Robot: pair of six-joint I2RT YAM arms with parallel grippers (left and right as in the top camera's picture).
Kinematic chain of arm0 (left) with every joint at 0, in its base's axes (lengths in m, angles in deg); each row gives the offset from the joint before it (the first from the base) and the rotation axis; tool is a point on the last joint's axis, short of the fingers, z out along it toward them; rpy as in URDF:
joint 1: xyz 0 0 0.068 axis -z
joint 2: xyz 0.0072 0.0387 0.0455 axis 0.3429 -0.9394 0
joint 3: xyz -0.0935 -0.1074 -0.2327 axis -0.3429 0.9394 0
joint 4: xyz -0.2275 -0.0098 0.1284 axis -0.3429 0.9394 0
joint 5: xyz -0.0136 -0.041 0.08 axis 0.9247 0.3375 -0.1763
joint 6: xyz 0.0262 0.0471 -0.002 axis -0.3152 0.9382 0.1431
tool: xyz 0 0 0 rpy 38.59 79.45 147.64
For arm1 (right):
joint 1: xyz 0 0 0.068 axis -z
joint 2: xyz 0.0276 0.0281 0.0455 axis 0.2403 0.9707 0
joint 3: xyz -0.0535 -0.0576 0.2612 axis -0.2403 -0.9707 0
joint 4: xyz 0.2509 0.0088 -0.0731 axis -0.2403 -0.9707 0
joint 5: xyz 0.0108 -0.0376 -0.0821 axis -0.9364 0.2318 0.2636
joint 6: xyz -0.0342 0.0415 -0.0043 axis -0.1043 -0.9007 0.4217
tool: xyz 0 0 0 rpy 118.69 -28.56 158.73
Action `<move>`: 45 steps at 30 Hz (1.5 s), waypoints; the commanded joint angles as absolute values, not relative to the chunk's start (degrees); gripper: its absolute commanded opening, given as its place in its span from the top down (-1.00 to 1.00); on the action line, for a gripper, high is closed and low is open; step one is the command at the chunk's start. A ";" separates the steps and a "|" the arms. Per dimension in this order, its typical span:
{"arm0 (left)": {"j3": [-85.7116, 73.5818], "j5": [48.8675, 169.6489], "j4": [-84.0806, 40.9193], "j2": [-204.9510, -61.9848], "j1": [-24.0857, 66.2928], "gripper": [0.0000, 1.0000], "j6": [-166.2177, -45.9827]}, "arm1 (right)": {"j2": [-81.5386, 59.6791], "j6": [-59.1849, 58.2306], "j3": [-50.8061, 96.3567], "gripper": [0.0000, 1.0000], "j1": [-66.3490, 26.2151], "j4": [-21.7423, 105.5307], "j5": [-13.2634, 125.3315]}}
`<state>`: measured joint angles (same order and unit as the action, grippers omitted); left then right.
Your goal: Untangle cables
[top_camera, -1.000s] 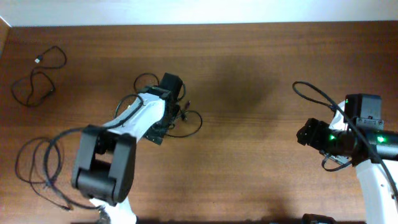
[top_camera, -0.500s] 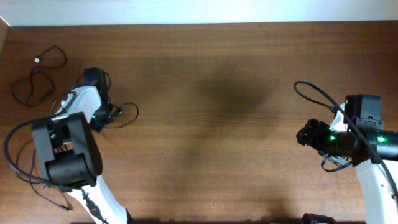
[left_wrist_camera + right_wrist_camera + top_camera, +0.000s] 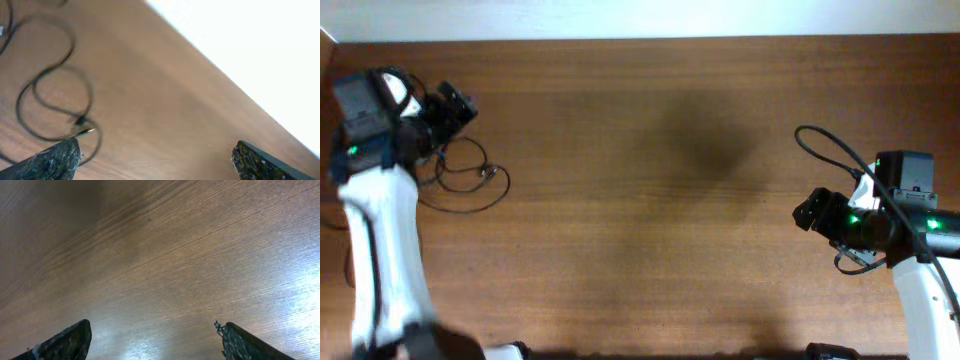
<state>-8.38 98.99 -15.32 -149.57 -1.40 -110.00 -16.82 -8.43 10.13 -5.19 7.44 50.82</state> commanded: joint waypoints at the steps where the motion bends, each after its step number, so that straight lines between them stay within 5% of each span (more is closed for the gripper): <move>1: -9.26 103.51 -13.29 -133.09 -0.17 -0.99 -109.02 | -19.07 -7.84 10.20 -0.68 -4.89 7.39 50.17; 11: -9.23 96.82 18.49 -111.97 -0.17 -0.98 -108.97 | -36.67 -7.82 10.20 -0.69 -4.89 2.08 50.17; 13: -9.23 96.87 21.03 -111.99 -0.17 -0.98 -109.00 | -44.95 -7.82 10.20 -0.71 -4.89 -2.25 50.17; 14: -9.23 96.84 21.60 -111.99 -0.17 -0.98 -109.00 | -47.99 -7.86 10.22 -0.97 -4.89 -3.69 50.12; 24: -9.23 96.84 24.09 -111.99 -0.17 -0.98 -109.00 | -58.52 -7.89 10.20 -0.97 -4.89 -5.44 56.09; 28: -9.23 96.84 24.09 -111.99 -0.17 -0.98 -109.00 | -58.59 -7.30 5.83 -0.97 -4.87 13.51 59.83; 32: -9.23 96.84 24.09 -111.99 -0.17 -0.98 -109.00 | -64.51 -5.05 -15.24 -0.97 -4.95 36.88 55.94; 45: -9.23 96.84 24.09 -111.99 -0.17 -0.98 -109.00 | -81.52 -4.80 -44.01 -0.97 -11.27 64.29 65.01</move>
<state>-9.19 97.43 24.16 -112.06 -0.15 -109.70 -80.90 -5.59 -39.99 -10.92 61.71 62.06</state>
